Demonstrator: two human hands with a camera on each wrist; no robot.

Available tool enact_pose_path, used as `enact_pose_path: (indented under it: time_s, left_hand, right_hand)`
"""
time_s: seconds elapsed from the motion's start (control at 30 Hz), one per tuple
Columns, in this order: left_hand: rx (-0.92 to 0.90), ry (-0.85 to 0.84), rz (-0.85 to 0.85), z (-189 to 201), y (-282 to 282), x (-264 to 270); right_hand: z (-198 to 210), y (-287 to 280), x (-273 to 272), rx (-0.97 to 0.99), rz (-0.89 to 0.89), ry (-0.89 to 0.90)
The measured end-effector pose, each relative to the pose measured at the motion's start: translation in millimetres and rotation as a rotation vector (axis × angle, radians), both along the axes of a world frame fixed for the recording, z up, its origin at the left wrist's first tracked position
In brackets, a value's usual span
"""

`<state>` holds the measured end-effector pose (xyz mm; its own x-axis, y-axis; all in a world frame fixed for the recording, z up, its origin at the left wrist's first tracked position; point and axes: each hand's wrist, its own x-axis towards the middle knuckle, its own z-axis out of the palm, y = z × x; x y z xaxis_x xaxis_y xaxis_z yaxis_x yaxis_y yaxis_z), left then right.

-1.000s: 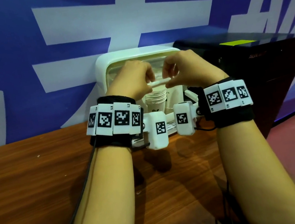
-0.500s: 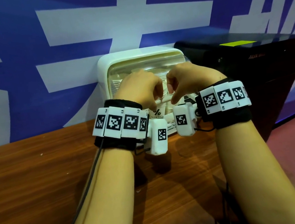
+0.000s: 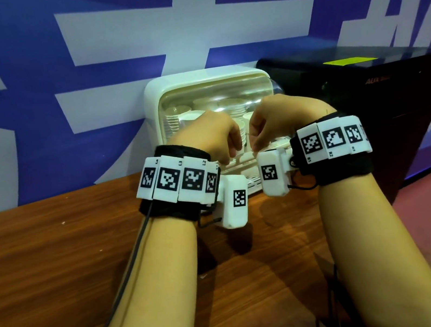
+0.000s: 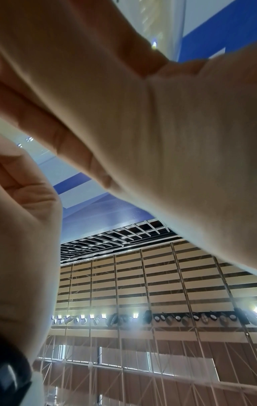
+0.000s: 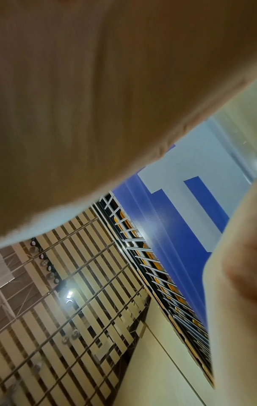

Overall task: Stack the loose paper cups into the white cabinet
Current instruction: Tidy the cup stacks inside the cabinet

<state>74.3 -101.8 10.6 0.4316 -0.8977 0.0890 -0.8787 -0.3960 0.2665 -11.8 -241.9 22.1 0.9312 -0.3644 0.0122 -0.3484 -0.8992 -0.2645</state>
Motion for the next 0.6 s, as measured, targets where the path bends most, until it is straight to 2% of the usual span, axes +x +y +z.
enact_pose_path:
  time_s: [0.5,0.6]
  left_hand:
    - [0.004,-0.018,0.000,-2.2,-1.3,-0.8]
    - [-0.038,0.032,-0.019,-1.9,-0.1,0.6]
  right_hand:
    - [-1.5,0.1,1.9,0.025,-0.008,0.002]
    - [-1.0,3.3,5.6,0.011,-0.029,-0.001]
